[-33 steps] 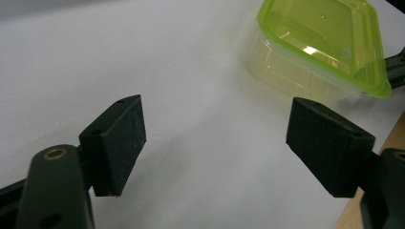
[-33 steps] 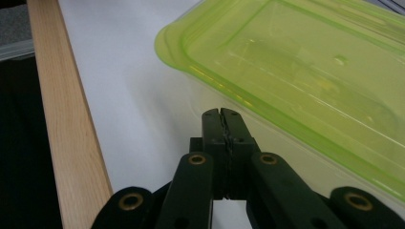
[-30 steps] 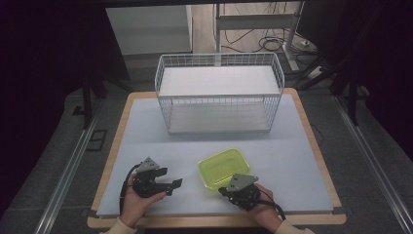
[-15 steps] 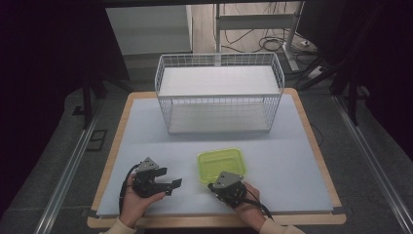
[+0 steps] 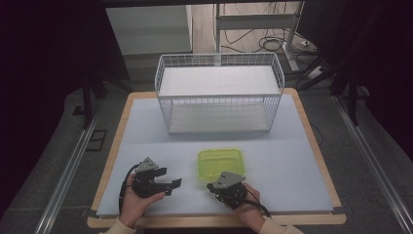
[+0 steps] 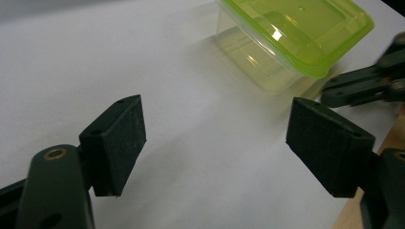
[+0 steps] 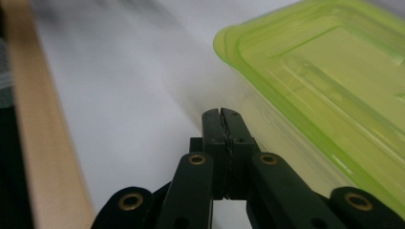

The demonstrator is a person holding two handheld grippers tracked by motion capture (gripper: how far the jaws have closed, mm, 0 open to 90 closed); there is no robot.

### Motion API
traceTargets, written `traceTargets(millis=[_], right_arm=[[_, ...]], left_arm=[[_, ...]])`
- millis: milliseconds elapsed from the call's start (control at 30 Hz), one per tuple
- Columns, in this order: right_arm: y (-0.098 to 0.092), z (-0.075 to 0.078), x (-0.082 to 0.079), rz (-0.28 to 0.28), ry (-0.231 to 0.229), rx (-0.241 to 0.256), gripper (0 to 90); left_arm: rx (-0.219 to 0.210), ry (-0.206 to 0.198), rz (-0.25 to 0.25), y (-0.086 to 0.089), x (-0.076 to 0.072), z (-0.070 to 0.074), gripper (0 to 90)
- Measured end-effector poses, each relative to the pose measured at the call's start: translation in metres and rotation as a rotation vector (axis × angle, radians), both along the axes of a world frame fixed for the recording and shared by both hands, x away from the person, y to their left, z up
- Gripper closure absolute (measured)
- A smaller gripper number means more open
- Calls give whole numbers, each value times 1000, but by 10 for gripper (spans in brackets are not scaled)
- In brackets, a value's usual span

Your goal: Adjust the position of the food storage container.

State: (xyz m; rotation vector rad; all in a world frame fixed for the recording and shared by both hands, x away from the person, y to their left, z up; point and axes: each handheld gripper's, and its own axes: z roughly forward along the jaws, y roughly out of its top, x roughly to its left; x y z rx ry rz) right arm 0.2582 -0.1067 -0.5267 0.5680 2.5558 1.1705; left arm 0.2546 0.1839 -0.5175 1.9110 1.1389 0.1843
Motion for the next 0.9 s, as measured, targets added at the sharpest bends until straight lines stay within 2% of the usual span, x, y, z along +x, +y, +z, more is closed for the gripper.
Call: traceTargets(millis=[100,267,500,600,667,733,900], right_arm=[[-20,12,-5,-3,-5,42,896],[-62,36,-2,-77,-14,120,895],[-118,43,8,-180,40,196,871],[-134,42,12,-216,69,215,792],[-138,40,16,-230,81,228,670],[-139,39,20,-247,91,239,573],[-135,37,24,-232,130,263,352]], left_arm=[[-11,5,3,0,0,0,210],[-15,10,4,-1,0,0,211],[-52,27,8,0,2,0,213],[-57,30,9,0,2,0,214],[-60,31,9,-1,2,0,214],[-63,32,7,-1,2,1,214],[-67,31,12,-3,4,4,220]])
